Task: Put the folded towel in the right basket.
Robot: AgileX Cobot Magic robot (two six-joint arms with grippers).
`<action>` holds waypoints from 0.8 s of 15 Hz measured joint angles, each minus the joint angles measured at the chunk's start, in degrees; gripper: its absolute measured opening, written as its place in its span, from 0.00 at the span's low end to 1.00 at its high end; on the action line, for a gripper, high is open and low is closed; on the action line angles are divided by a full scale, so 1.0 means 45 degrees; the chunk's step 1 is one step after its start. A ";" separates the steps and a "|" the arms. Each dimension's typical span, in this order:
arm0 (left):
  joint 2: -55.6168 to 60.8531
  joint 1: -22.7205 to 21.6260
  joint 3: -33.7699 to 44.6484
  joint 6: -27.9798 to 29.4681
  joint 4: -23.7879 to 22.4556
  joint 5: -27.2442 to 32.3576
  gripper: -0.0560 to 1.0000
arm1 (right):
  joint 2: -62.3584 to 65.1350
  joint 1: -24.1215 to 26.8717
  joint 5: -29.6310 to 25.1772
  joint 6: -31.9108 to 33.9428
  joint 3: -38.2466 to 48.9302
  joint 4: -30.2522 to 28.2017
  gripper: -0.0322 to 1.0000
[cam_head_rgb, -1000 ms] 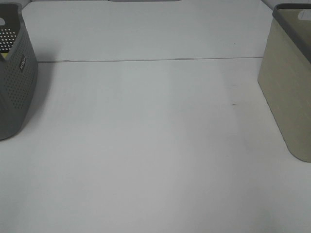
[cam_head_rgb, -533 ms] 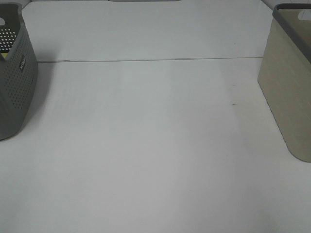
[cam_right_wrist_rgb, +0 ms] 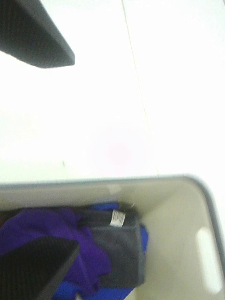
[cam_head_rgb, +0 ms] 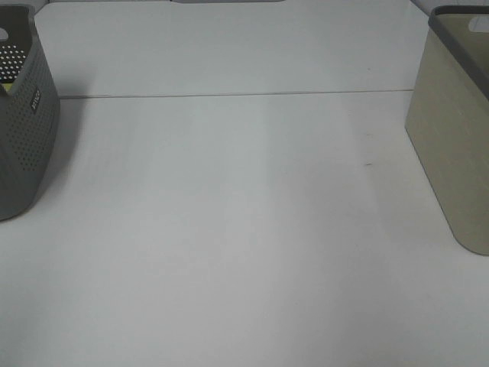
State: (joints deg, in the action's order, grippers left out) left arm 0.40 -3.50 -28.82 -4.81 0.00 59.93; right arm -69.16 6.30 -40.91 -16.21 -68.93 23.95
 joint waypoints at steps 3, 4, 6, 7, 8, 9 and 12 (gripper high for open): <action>0.0000 0.0000 0.0000 0.0000 0.0000 0.0000 0.99 | 0.1642 -0.3259 -0.0433 -0.1451 0.0000 -0.0025 0.93; 0.0000 0.0000 0.0000 0.0000 0.0000 0.0000 0.99 | 0.2317 -0.4520 -0.0840 -0.1693 0.0000 -0.0216 0.93; 0.0000 0.0000 0.0000 0.0000 0.0000 0.0000 0.99 | 0.3425 -0.6379 -0.2394 -0.1655 0.0000 -0.0789 0.93; 0.0000 0.0000 0.0000 0.0000 0.0000 0.0000 0.99 | 0.3769 -0.6761 -0.3489 -0.1108 0.0000 -0.1133 0.93; 0.0000 0.0000 0.0000 0.0000 0.0000 0.0000 0.99 | 0.4100 -0.6875 -0.4444 -0.0293 0.0000 -0.1630 0.93; 0.0000 0.0000 0.0000 0.0000 0.0000 0.0000 0.99 | 0.4329 -0.6875 -0.5067 0.0522 0.0000 -0.2254 0.93; 0.0000 0.0000 0.0000 0.0000 0.0000 0.0000 0.99 | 0.4902 -0.6875 -0.5742 0.1668 0.0013 -0.3922 0.93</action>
State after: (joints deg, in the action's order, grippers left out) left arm 0.40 -3.50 -28.82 -4.81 0.00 59.93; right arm -47.10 -24.64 -66.75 -8.71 -68.87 6.30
